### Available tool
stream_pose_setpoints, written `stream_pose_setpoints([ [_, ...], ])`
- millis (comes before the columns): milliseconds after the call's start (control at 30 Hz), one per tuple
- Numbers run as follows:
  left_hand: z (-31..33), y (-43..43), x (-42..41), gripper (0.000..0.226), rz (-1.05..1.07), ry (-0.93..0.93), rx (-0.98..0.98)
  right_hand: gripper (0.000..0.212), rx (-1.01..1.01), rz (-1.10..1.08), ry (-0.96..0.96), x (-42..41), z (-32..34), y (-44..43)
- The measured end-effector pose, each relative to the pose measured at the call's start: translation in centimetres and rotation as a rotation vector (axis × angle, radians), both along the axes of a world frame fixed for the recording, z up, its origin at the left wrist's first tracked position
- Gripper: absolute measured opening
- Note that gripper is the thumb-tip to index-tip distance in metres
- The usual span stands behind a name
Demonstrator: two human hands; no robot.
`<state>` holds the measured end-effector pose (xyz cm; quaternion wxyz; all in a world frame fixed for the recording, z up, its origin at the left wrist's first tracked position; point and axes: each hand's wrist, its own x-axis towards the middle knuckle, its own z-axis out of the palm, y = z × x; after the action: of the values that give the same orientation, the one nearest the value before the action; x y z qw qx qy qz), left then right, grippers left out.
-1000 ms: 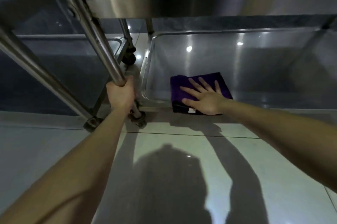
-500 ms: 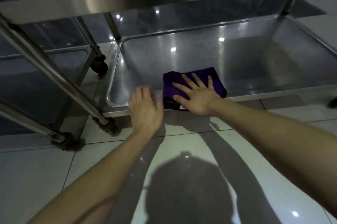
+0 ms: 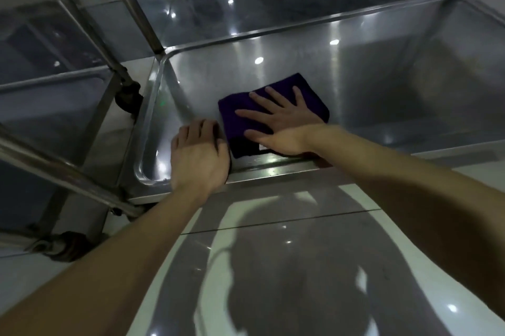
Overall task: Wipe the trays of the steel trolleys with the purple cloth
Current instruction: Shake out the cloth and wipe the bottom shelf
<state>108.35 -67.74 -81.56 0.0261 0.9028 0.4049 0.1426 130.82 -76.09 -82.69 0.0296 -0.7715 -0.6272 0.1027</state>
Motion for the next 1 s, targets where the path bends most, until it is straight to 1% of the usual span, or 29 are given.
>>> stream_pose_setpoints([
  [167, 0.3, 0.2, 0.0, 0.049, 0.033, 0.034, -0.016, 0.075, 0.035, -0.082, -0.001, -0.6, 0.2, 8.6],
  [300, 0.5, 0.8, -0.1, 0.052, 0.045, 0.021, -0.045, 0.077, 0.063, -0.086, 0.018, -0.7, 0.5, 10.5],
  [367, 0.6, 0.8, 0.0, 0.049, 0.038, 0.024, -0.046, 0.080, 0.059, -0.135, 0.037, 1.5, 1.0, 9.8],
  [467, 0.4, 0.8, 0.0, 0.046, 0.041, 0.018, -0.050, 0.081, 0.039, -0.363, 0.032, 6.9, 1.3, 7.2],
  [567, 0.4, 0.7, 0.2, 0.050, 0.045, -0.019, -0.049, 0.084, 0.000, -0.556, 0.011, 12.3, 1.2, 2.4],
  [633, 0.6, 0.4, 0.4, 0.053, 0.039, -0.040, -0.045, 0.084, -0.023, -0.632, 0.011, 13.8, 1.3, -0.1],
  [667, 0.5, 0.4, 0.3, 0.051, 0.030, -0.040, -0.031, 0.083, -0.042, -0.641, 0.007, 13.4, 1.4, -0.8],
  [733, 0.4, 0.4, 0.3, 0.042, 0.014, -0.028, -0.009, 0.079, -0.082, -0.562, 0.012, 10.5, 1.7, -1.4],
  [833, 0.7, 0.4, 0.3, 0.040, 0.013, 0.002, -0.019, 0.075, -0.103, -0.279, 0.012, 3.4, 1.6, -3.2],
  [900, 1.0, 0.3, 0.3, 0.042, 0.001, 0.009, -0.027, 0.076, -0.078, -0.116, 0.014, -0.9, 1.1, -5.9],
  [933, 1.1, 0.3, 0.2, 0.042, -0.005, 0.009, -0.033, 0.077, -0.063, -0.072, 0.031, -2.1, 1.1, -7.2],
  [1000, 1.1, 0.3, 0.1, 0.043, -0.016, -0.007, -0.042, 0.077, -0.038, -0.061, 0.058, -2.2, 1.4, -9.2],
])
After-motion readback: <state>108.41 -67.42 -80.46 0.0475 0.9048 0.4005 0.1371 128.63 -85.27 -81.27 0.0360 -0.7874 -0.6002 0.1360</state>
